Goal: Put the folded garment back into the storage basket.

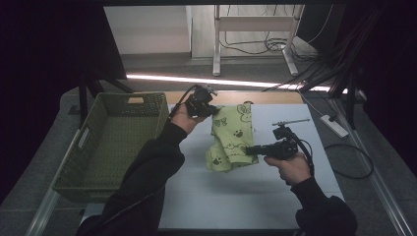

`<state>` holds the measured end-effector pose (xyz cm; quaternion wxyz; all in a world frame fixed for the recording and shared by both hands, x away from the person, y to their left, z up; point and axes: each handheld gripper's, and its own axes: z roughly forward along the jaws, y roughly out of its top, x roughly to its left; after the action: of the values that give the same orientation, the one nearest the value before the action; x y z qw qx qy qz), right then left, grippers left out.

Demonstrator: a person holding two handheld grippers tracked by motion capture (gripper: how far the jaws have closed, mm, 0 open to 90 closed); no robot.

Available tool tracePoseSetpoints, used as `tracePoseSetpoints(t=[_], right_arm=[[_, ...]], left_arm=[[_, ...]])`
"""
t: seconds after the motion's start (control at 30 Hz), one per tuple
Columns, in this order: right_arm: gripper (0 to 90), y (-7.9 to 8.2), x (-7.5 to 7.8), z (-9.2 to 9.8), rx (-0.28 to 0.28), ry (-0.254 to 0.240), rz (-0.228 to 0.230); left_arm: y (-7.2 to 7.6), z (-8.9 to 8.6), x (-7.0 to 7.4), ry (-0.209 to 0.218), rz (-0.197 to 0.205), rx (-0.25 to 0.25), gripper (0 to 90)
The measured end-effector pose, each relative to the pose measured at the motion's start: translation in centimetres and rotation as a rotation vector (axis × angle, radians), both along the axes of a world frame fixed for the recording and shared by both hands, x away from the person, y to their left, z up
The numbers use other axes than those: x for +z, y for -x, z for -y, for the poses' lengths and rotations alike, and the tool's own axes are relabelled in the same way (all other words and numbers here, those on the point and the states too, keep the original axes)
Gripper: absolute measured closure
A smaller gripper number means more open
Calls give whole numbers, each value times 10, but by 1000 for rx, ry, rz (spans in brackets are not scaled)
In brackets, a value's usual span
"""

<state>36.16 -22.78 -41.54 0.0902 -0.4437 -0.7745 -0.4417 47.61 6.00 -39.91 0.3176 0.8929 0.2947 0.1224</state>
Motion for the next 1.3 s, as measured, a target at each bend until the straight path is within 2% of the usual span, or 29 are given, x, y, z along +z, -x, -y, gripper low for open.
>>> tracePoseSetpoints(t=[0.2,0.53,0.63,0.9,1.03,1.3], right_arm=[[777,-3,9,-12,19,-6,11],[777,-7,20,-35,57,-13,31],[777,-8,23,-42,68,-18,36],[777,-12,29,-67,104,-24,44],[777,-14,30,-78,115,-33,42],[777,-17,36,-97,139,-51,48]], left_arm=[[1,-15,8,19,-1,13,843],[6,-39,22,-1,23,43,843],[8,-51,25,6,25,59,843],[12,-74,28,5,28,90,843],[15,-91,31,18,31,111,843],[18,-108,36,29,42,136,843]])
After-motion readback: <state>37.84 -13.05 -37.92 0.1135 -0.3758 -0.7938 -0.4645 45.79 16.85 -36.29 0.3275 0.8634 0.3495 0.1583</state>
